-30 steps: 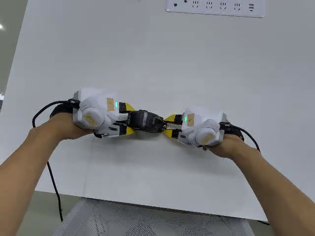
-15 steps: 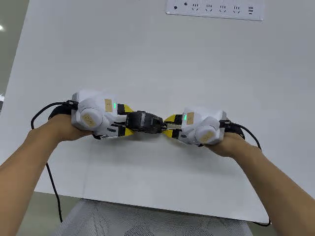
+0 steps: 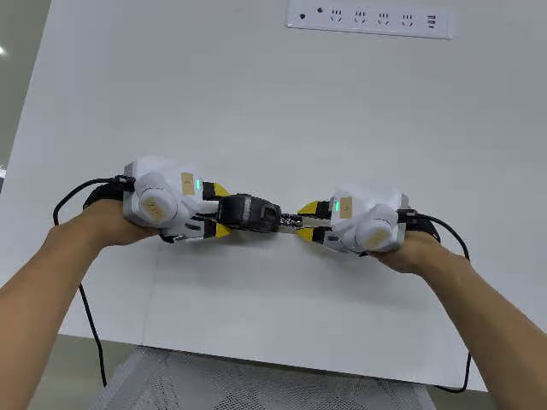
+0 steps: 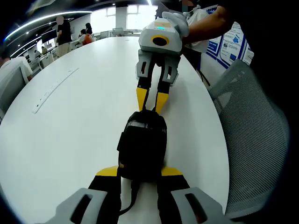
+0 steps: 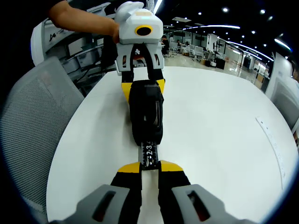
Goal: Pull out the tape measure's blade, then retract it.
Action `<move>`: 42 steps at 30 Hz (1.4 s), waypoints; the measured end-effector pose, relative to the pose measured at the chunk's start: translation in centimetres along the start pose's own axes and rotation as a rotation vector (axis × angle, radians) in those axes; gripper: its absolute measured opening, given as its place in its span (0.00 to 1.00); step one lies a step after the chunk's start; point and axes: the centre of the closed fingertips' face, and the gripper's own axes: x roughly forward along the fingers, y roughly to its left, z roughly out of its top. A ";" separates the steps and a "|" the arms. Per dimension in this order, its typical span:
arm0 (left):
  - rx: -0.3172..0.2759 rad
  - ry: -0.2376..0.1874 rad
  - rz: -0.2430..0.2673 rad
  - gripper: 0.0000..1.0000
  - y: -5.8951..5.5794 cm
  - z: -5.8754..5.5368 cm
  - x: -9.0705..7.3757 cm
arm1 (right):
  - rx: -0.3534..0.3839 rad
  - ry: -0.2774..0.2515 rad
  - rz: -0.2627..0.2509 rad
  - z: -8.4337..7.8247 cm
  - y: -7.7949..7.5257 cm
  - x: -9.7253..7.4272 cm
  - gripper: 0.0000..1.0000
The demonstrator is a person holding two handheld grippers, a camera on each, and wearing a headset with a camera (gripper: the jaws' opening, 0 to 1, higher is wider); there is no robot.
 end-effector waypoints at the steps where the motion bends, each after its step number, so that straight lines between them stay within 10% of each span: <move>1: 0.000 0.000 0.000 0.26 0.0 0.0 0.0 | -0.001 0.001 0.000 -0.1 0.0 -0.1 0.10; 42: 0.012 0.030 -0.002 0.26 -0.1 0.1 0.2 | 0.009 0.060 -0.013 -7.4 -0.4 -7.7 0.10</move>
